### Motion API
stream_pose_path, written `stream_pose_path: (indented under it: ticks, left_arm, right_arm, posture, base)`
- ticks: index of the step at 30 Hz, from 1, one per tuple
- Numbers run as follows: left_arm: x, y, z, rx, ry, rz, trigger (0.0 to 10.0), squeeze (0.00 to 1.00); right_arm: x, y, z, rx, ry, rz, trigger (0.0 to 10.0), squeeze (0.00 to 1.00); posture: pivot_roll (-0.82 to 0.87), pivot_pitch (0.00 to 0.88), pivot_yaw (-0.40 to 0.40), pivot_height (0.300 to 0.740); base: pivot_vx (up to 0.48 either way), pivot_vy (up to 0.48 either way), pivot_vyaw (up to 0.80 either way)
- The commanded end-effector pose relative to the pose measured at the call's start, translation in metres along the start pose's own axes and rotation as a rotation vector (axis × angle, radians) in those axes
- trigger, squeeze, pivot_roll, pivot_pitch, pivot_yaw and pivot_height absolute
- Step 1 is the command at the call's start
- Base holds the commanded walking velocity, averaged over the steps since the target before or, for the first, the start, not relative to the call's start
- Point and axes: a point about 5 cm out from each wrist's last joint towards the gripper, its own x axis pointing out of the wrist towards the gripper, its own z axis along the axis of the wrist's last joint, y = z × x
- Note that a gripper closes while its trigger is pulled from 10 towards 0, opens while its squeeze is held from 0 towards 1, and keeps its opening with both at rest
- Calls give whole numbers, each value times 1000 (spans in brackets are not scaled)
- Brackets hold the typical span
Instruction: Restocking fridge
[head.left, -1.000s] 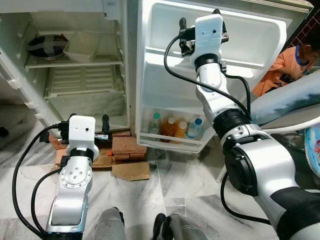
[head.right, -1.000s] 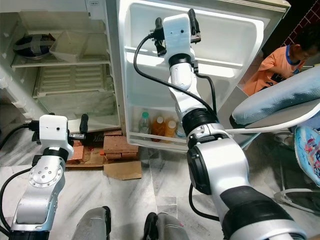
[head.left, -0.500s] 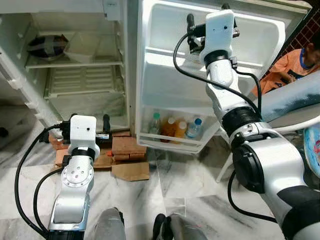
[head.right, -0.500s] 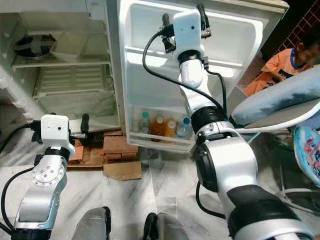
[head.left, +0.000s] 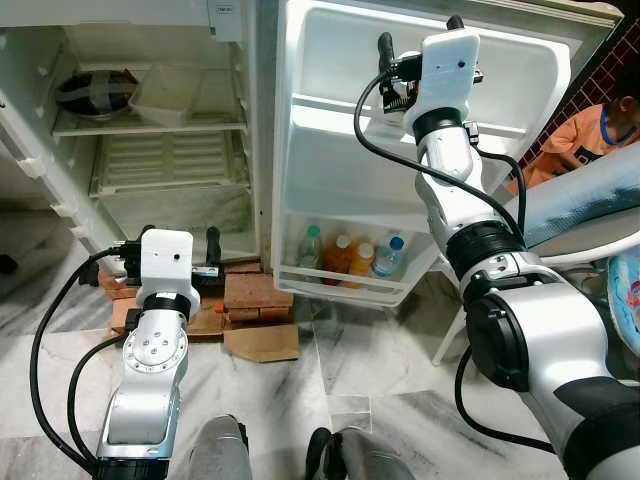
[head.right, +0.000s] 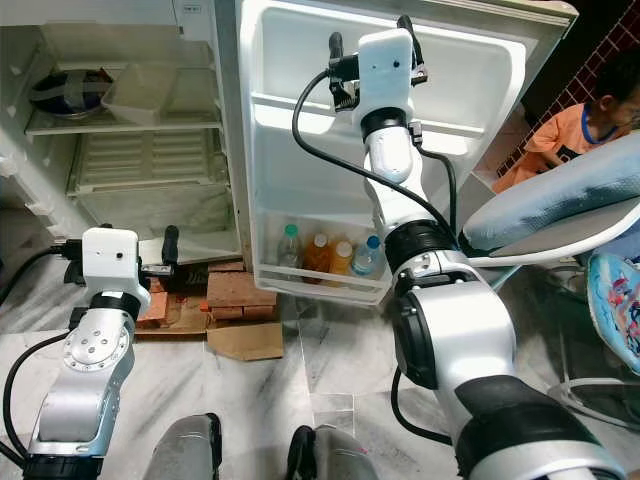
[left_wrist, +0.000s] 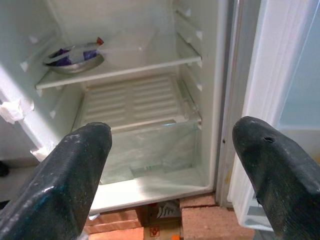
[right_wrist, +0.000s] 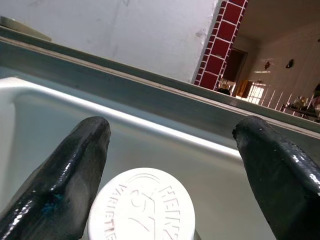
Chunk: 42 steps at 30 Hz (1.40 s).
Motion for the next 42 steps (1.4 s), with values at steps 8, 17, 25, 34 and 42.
stream_pose_path:
  ticks: [8, 17, 25, 34, 42]
  left_arm:
    - [-1, -1, -3, 4, 11, 1, 10000, 0]
    - [-1, 1, -4, 3, 10, 6, 10000, 0]
    - [0, -3, -4, 0, 11, -6, 10000, 0]
    - [2, -1, -3, 4, 6, -8, 10000, 0]
    - [3, -2, -3, 6, 2, -10, 10000, 0]
  right_arm:
    - [-13, 5, -4, 100, -45, 100, 10000, 847]
    - [-34, -17, -3, 38, -119, 83, 10000, 0]
    - [-63, -24, -11, -9, -79, 50, 10000, 0]
    - [-103, 10, -28, 90, 44, 163, 10000, 0]
    - [-89, 31, -26, 180, 94, 220, 10000, 0]
  posture:
    - [231, 107, -143, 740]
    - [216, 110, -146, 740]
    - [204, 107, -139, 740]
    - [206, 103, -141, 740]
    - [216, 100, -140, 740]
  base:
    - [0, 0, 0]
    - [0, 0, 0]
    - [0, 0, 0]
    - [0, 0, 0]
    - [0, 0, 0]
